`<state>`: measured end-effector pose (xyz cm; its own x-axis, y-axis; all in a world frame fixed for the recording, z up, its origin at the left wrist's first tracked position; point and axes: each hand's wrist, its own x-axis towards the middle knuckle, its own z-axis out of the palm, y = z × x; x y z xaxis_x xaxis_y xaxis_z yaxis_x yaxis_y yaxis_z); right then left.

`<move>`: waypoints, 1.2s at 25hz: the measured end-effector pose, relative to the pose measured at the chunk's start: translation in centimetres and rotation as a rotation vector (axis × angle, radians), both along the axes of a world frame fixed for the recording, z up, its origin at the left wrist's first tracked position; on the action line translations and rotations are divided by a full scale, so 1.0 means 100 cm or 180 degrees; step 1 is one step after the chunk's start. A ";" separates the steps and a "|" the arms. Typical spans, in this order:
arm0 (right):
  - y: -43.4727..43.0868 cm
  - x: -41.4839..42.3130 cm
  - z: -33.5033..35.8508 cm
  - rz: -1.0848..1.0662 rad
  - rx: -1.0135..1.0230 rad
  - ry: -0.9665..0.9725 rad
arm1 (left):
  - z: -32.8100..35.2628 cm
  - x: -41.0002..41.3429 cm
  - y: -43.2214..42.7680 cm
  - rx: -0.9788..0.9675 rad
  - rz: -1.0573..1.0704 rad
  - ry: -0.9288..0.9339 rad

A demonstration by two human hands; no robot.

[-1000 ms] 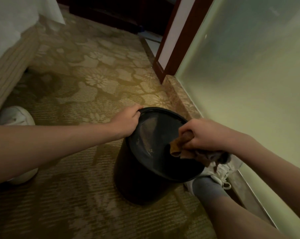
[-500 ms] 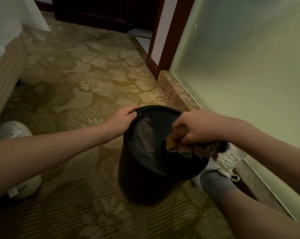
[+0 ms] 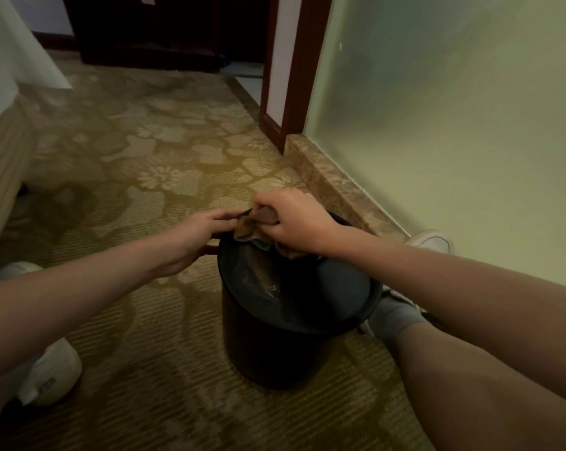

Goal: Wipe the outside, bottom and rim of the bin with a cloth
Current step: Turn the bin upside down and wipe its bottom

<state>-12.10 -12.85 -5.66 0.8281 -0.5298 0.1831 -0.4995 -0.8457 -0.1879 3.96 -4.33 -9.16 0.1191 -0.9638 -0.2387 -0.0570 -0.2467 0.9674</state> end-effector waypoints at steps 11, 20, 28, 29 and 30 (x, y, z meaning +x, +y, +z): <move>0.024 -0.054 0.039 0.0161 0.0652 0.1155 | -0.002 0.010 -0.002 0.0082 -0.0189 -0.0137; 0.029 -0.022 0.018 0.0368 0.0868 0.0311 | -0.003 0.014 -0.002 0.0117 -0.0223 0.0206; 0.063 -0.051 0.029 0.0639 0.1155 0.0871 | -0.003 0.015 -0.001 0.0081 -0.0206 0.0014; 0.059 -0.037 0.023 0.0632 0.0944 0.0656 | -0.004 0.015 -0.001 0.0081 -0.0203 0.0069; 0.053 -0.024 0.016 0.0587 0.0728 0.0436 | -0.004 0.014 -0.001 0.0073 -0.0200 0.0116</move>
